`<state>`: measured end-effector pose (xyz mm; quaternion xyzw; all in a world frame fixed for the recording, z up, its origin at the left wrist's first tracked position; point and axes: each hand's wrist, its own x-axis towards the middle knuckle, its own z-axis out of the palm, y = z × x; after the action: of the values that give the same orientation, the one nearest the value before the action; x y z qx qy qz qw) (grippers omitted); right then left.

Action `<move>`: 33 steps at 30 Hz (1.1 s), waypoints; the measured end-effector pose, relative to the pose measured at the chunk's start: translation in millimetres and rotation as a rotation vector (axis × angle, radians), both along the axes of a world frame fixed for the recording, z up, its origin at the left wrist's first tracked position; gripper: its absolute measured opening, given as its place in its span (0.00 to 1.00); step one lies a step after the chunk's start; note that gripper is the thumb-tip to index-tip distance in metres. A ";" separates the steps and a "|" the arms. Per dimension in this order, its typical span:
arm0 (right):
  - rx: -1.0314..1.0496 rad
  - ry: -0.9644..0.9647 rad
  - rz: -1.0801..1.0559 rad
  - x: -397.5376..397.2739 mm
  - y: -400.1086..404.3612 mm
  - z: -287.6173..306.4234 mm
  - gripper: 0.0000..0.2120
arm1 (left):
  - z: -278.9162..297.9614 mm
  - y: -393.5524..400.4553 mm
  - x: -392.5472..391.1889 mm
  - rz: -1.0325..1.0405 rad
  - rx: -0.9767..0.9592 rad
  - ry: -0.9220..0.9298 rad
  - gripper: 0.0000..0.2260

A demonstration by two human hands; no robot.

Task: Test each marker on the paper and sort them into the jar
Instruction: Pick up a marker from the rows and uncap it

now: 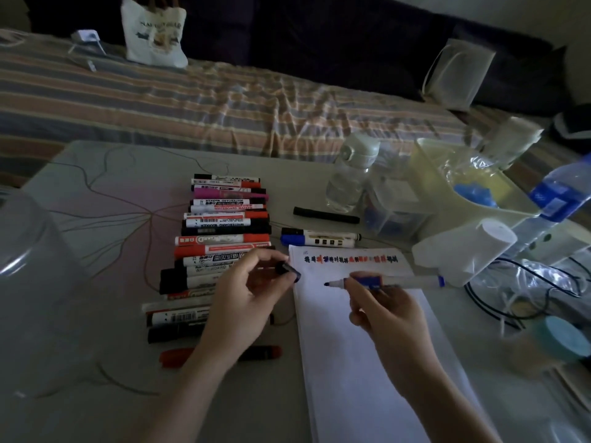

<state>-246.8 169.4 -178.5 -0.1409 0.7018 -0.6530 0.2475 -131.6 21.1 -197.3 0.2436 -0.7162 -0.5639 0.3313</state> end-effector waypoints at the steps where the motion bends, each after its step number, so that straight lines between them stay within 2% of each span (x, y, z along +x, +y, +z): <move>1: -0.046 -0.044 -0.009 2.0 1.9 2.2 0.18 | 1.4 0.8 0.5 -0.015 0.109 -0.004 0.08; 4: -0.146 -0.108 -0.011 6.1 2.7 10.4 0.20 | 3.8 0.2 2.1 -0.063 0.371 0.026 0.09; 6: -0.174 -0.105 -0.007 8.1 0.1 13.1 0.20 | 4.7 -0.3 3.0 -0.098 0.431 0.049 0.10; 10: -0.183 -0.084 -0.002 13.2 -6.3 12.1 0.19 | 5.0 -0.1 2.1 -0.112 0.399 0.041 0.15; 18: -0.217 -0.093 -0.001 21.7 -12.7 5.9 0.16 | 3.2 -1.8 1.1 -0.182 0.387 0.084 0.14; 23: -0.161 -0.045 0.007 26.8 -15.7 8.4 0.11 | 5.0 2.2 0.3 -0.201 0.375 0.105 0.13; 26: -0.168 -0.083 -0.016 28.7 -17.4 9.3 0.07 | 4.6 3.0 0.4 -0.185 0.375 0.146 0.12; 33: -0.170 -0.171 0.058 32.2 -24.7 21.5 0.15 | 5.9 3.2 2.1 -0.164 0.338 0.188 0.13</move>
<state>-214.6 144.7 -157.1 -0.1253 0.6159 -0.7123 0.3125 -129.5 24.2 -191.4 0.1829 -0.5947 -0.7213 0.3043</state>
